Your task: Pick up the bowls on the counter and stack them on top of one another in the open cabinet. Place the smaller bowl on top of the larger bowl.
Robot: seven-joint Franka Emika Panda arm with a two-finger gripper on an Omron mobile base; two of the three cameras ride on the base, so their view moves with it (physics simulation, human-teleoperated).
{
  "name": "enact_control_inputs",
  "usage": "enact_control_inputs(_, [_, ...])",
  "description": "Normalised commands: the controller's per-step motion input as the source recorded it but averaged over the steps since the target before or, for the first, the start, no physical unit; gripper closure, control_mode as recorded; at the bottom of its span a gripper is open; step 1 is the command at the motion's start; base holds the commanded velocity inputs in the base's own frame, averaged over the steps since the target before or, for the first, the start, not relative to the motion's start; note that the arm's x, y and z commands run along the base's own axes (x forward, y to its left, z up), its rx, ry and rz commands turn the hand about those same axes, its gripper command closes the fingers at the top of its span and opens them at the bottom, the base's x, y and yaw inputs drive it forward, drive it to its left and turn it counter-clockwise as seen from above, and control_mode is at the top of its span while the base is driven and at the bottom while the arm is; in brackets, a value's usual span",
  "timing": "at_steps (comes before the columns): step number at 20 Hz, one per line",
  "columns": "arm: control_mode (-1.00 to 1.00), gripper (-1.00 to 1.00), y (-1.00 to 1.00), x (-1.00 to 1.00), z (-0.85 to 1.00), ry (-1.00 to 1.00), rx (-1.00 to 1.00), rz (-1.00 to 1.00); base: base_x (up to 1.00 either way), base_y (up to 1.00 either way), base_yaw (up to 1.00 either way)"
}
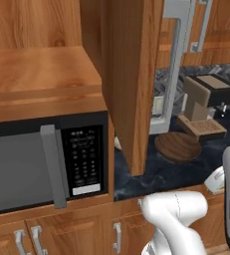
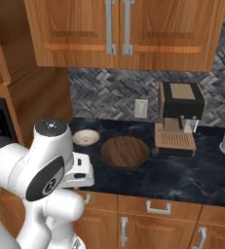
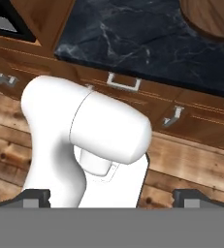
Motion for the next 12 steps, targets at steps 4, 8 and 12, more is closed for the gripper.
enact_control_inputs(4, [1.00, -1.00, 0.00, 0.00, 0.00, 0.00, 0.00, 0.00, 0.68, -0.43, 0.00])
enact_control_inputs(8, [1.00, -1.00, 0.00, 0.00, 0.00, 0.00, 0.00, 0.00, 0.57, -0.20, 0.00])
enact_control_inputs(12, [-1.00, -1.00, 0.00, 0.05, 0.00, 0.00, 0.00, 0.00, 0.00, 0.00, 0.00])
